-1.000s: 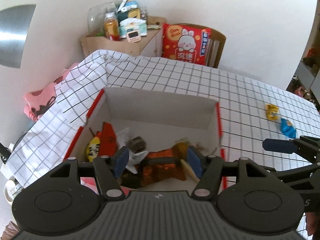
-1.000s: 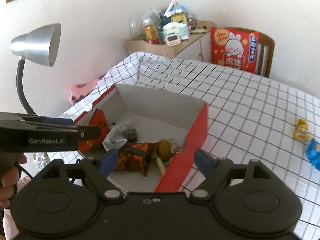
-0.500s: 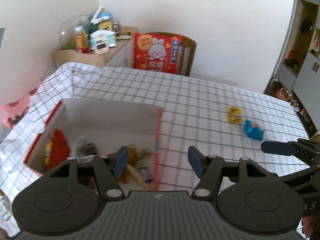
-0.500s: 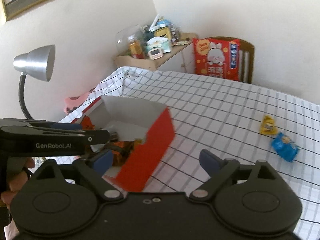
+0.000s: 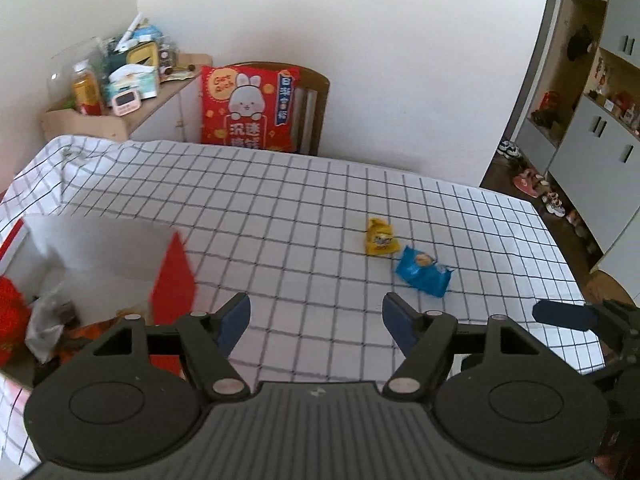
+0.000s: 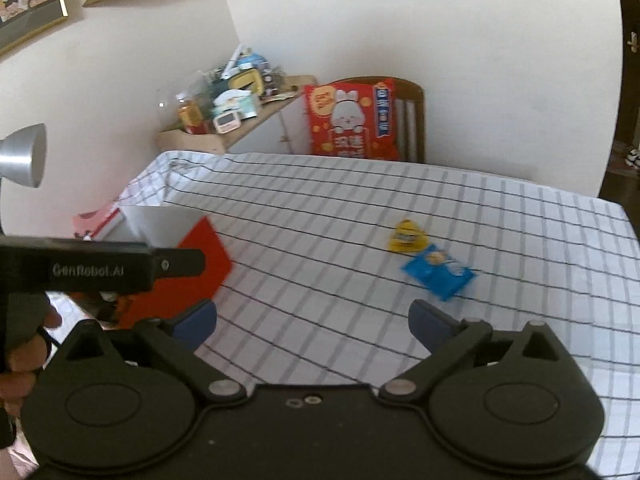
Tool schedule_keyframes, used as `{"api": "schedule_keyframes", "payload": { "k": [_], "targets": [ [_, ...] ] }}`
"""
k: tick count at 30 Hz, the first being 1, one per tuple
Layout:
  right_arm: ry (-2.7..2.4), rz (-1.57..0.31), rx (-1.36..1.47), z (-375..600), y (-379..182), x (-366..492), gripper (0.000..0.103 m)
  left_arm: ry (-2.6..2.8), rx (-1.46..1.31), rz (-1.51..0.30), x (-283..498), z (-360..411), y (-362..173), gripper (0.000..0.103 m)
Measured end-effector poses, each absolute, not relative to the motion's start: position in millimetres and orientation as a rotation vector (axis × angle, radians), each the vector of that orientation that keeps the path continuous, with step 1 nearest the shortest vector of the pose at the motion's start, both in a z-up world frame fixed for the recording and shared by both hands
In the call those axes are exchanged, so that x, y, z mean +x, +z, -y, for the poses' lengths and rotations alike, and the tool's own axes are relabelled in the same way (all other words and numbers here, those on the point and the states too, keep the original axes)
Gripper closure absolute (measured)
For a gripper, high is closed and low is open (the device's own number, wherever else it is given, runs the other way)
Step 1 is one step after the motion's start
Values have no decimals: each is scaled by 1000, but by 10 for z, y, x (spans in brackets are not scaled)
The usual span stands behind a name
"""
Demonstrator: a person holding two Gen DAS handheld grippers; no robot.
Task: Organize snacks
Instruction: 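Move both open tools from the box toward the yellow M&M's packet and blue cookie packet, then grasp the yellow M&M's packet with the left tool while the right tool grasps the blue cookie packet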
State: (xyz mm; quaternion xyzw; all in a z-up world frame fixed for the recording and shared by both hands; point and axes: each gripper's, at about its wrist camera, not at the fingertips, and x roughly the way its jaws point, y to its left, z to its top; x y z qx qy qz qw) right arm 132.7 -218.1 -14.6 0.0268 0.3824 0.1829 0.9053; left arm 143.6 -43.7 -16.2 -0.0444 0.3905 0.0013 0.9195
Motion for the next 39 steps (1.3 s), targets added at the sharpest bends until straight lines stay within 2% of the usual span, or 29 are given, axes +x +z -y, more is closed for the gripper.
{"api": "schedule_keyframes", "payload": {
  "k": [18, 28, 39],
  "targets": [
    [342, -873, -46, 2730, -590, 2173, 4, -130, 1, -979, 2858, 1048, -603, 31],
    [346, -920, -119, 2681, -1000, 2666, 8, -105, -78, -1122, 3698, 1141, -997, 31],
    [423, -959, -257, 2500, -1358, 3015, 11, -70, -112, -1262, 4246, 1284, -1444, 31]
  ]
}}
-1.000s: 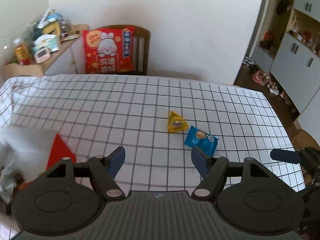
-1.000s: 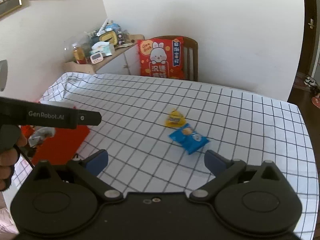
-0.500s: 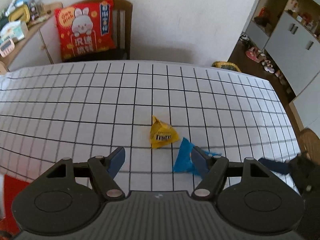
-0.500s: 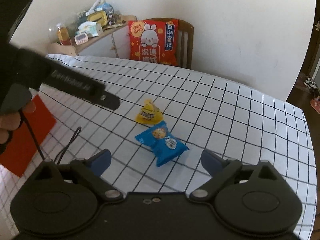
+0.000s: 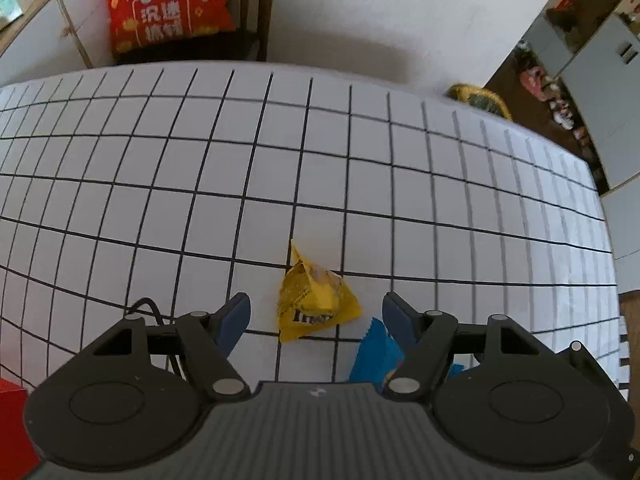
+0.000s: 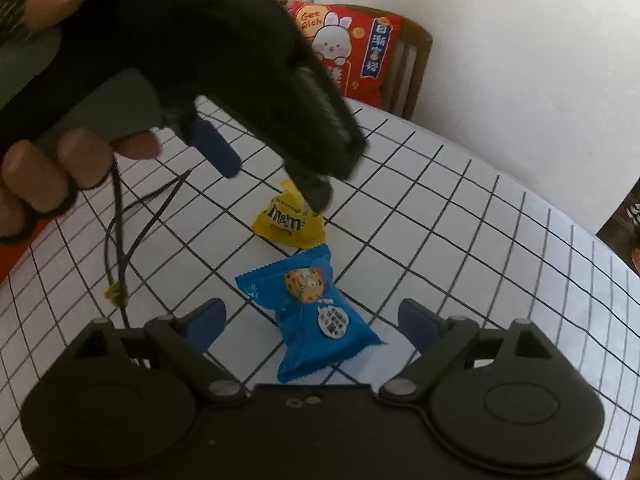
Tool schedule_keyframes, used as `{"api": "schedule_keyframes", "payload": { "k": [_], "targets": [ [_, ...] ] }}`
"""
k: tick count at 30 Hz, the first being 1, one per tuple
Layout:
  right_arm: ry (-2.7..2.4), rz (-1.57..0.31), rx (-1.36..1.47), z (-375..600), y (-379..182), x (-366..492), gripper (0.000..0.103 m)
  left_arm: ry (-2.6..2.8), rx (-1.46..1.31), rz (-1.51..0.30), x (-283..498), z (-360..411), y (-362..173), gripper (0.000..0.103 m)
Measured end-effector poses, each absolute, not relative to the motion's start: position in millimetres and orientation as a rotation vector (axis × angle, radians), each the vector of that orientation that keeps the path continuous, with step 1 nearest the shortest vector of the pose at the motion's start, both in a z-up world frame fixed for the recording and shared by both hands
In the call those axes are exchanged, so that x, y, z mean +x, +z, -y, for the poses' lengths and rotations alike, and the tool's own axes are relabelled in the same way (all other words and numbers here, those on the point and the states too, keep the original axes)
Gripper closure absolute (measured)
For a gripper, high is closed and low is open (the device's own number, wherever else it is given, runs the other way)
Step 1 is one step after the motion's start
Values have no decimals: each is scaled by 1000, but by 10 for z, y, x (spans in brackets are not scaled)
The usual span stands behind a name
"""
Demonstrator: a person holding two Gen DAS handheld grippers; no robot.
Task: Organize snacks
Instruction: 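Grasp the yellow M&M's packet with the left tool while the right tool grasps the blue cookie packet, then carry the M&M's packet with the left tool while the right tool carries the blue packet into the box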
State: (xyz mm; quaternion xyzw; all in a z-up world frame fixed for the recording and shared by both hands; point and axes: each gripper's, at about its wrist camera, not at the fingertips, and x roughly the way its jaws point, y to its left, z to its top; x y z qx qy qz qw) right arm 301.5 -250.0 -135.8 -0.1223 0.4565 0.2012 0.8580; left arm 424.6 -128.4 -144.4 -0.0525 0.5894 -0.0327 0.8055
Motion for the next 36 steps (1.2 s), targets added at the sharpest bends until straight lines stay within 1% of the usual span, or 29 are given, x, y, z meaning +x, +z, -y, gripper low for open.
{"api": "schedule_keyframes", "payload": {
  "k": [5, 7, 9, 11, 12, 14, 15, 16, 17, 19, 20, 23, 26, 31, 36],
  "targets": [
    [428, -989, -264, 2497, -1480, 3131, 15, -52, -105, -1285, 4356, 1304, -1588, 32],
    [437, -997, -264, 2490, -1519, 3150, 18, -56, -107, -1294, 4373, 1312, -1632, 32],
    [446, -1002, -265, 2479, -1550, 3161, 22, -66, -103, -1293, 4384, 1313, -1656, 37],
    [457, -1004, -269, 2475, -1556, 3161, 28, -67, -104, -1298, 4389, 1301, -1687, 47],
    [462, -1000, -273, 2472, -1554, 3159, 31, -66, -104, -1299, 4382, 1301, -1695, 49],
    [464, -995, -272, 2466, -1553, 3163, 35, -68, -105, -1291, 4364, 1294, -1700, 55],
    [464, -994, -265, 2465, -1564, 3168, 39, -69, -100, -1286, 4356, 1296, -1695, 58],
    [463, -993, -260, 2470, -1562, 3165, 43, -69, -91, -1282, 4340, 1300, -1691, 62],
    [461, -993, -255, 2480, -1558, 3152, 45, -66, -85, -1280, 4329, 1304, -1688, 65],
    [453, -995, -254, 2483, -1562, 3133, 55, -67, -87, -1280, 4306, 1287, -1681, 67],
    [442, -997, -251, 2484, -1562, 3124, 56, -64, -92, -1277, 4296, 1274, -1674, 68],
    [415, -994, -219, 2500, -1550, 3079, 62, -53, -86, -1272, 4243, 1246, -1660, 69],
    [390, -993, -175, 2515, -1512, 2999, 64, -52, -107, -1267, 4186, 1191, -1633, 69],
    [347, -982, -77, 2561, -1434, 2867, 64, -45, -107, -1247, 4010, 1105, -1559, 69],
    [333, -979, -36, 2587, -1296, 2692, 64, -36, -123, -1223, 3755, 981, -1392, 69]
  ]
}}
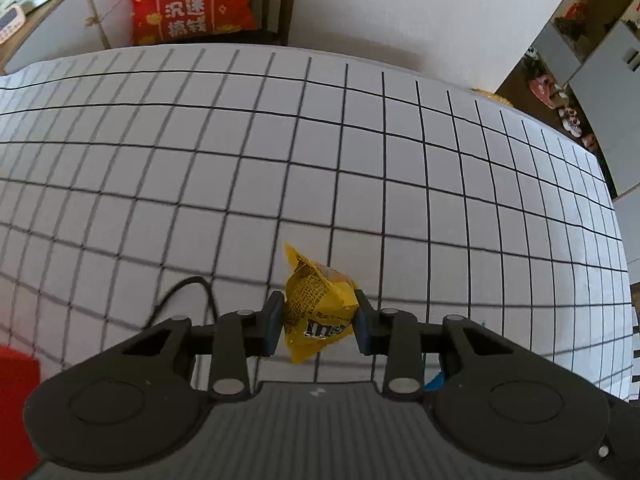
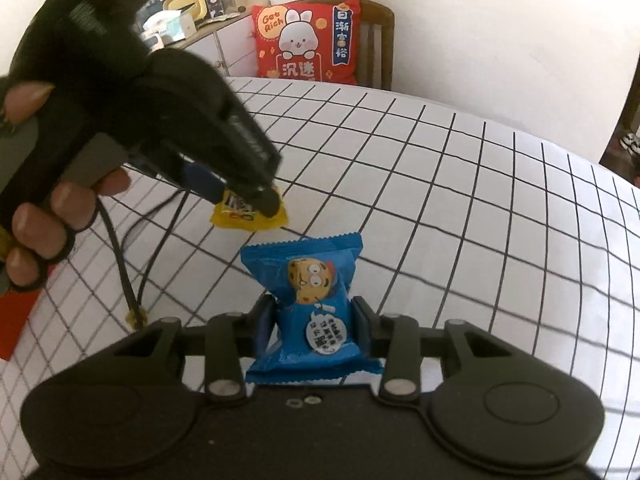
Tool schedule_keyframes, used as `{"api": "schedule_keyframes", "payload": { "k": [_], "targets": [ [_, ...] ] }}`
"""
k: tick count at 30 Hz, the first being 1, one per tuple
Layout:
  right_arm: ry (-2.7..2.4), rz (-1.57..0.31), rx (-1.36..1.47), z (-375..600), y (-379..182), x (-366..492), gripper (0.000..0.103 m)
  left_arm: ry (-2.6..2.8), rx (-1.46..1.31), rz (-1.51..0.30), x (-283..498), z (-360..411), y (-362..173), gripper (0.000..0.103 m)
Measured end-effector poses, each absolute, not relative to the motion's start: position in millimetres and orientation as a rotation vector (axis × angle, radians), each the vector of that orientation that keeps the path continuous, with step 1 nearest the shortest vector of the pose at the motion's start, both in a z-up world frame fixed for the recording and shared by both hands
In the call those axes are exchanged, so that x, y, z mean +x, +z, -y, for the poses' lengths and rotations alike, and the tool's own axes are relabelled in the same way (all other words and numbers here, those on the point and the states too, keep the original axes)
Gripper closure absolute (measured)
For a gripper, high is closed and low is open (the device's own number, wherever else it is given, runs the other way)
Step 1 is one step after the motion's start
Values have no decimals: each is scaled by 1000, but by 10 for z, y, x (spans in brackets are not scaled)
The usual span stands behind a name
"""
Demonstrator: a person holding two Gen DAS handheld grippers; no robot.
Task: Organize snacks
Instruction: 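Carry the M&M's packet with the left tool while the right tool carries the blue packet into the box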
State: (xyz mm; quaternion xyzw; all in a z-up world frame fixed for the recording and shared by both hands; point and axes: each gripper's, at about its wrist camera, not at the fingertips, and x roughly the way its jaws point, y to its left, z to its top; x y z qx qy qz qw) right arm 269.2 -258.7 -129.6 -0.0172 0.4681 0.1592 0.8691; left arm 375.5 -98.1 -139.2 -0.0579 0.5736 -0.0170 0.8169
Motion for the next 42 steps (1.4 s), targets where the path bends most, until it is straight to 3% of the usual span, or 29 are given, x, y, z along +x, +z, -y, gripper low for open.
{"api": "schedule_keyframes", "payload": {
  "k": [24, 42],
  "targets": [
    [443, -913, -7, 2080, -322, 1617, 64, 1, -180, -1043, 1815, 358, -163, 69],
    [634, -874, -28, 1154, 38, 1267, 64, 93, -227, -969, 739, -671, 208, 69]
  ]
}}
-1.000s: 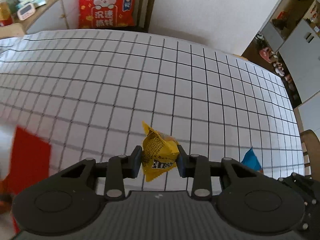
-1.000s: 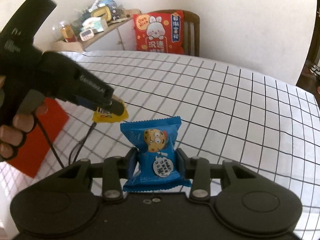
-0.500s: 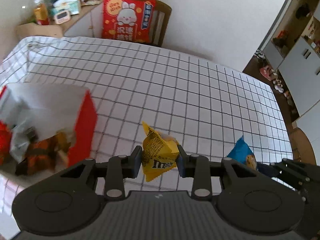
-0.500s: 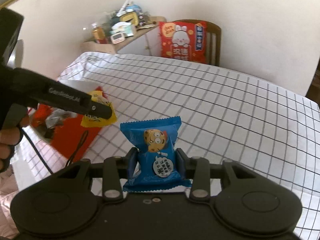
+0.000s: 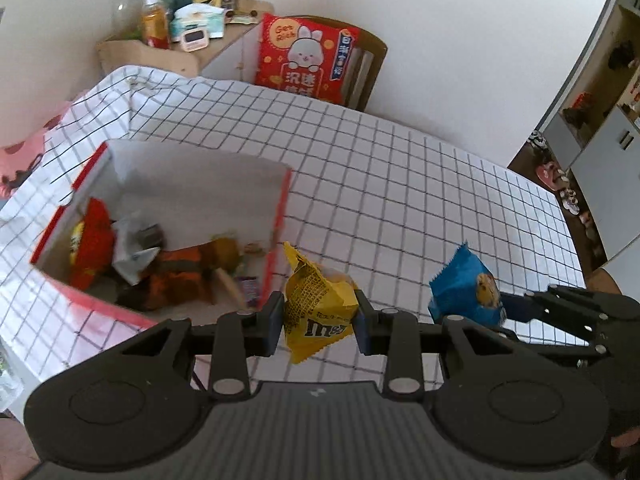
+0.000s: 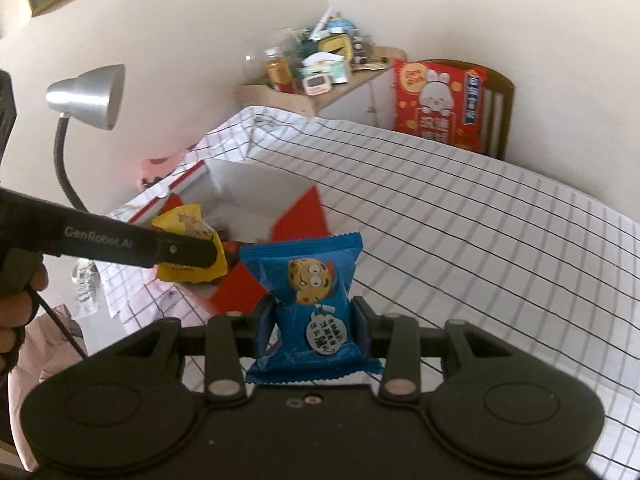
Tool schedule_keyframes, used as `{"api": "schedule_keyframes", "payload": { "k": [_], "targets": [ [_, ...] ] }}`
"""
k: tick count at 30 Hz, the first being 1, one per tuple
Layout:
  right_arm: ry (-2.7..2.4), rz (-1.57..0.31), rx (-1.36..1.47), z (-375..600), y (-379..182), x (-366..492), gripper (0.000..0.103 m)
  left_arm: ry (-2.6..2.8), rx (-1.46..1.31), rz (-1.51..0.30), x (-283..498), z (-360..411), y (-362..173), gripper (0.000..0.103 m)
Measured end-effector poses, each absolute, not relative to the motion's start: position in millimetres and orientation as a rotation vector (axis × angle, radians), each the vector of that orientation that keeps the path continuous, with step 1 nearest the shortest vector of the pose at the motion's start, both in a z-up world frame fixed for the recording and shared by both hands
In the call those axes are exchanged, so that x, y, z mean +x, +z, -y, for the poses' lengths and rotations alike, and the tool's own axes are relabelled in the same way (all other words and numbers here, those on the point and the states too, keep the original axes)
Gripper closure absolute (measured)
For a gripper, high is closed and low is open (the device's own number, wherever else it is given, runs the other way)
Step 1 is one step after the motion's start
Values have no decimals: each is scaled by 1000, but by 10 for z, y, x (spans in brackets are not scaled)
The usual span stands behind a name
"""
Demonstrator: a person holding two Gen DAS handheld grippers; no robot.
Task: Organize snacks
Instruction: 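Carry the M&M's packet with the left tool while the right tool carries the blue packet into the box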
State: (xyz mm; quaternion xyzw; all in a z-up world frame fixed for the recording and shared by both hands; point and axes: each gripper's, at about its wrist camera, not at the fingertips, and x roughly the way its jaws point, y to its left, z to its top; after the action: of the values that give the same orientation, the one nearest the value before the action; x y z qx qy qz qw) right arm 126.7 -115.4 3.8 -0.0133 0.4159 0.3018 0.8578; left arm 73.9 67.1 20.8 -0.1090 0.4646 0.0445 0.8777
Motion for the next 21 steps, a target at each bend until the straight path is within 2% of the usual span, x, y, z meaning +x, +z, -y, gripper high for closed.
{"api": "schedule_keyframes", "payload": {
  "k": [9, 21],
  "targets": [
    [665, -895, -34, 452, -45, 1220, 64, 177, -234, -969, 561, -1442, 122, 69],
    [604, -899, -75, -427, -285, 1553, 64, 246, -224, -980, 790, -2262, -69, 69]
  ]
}}
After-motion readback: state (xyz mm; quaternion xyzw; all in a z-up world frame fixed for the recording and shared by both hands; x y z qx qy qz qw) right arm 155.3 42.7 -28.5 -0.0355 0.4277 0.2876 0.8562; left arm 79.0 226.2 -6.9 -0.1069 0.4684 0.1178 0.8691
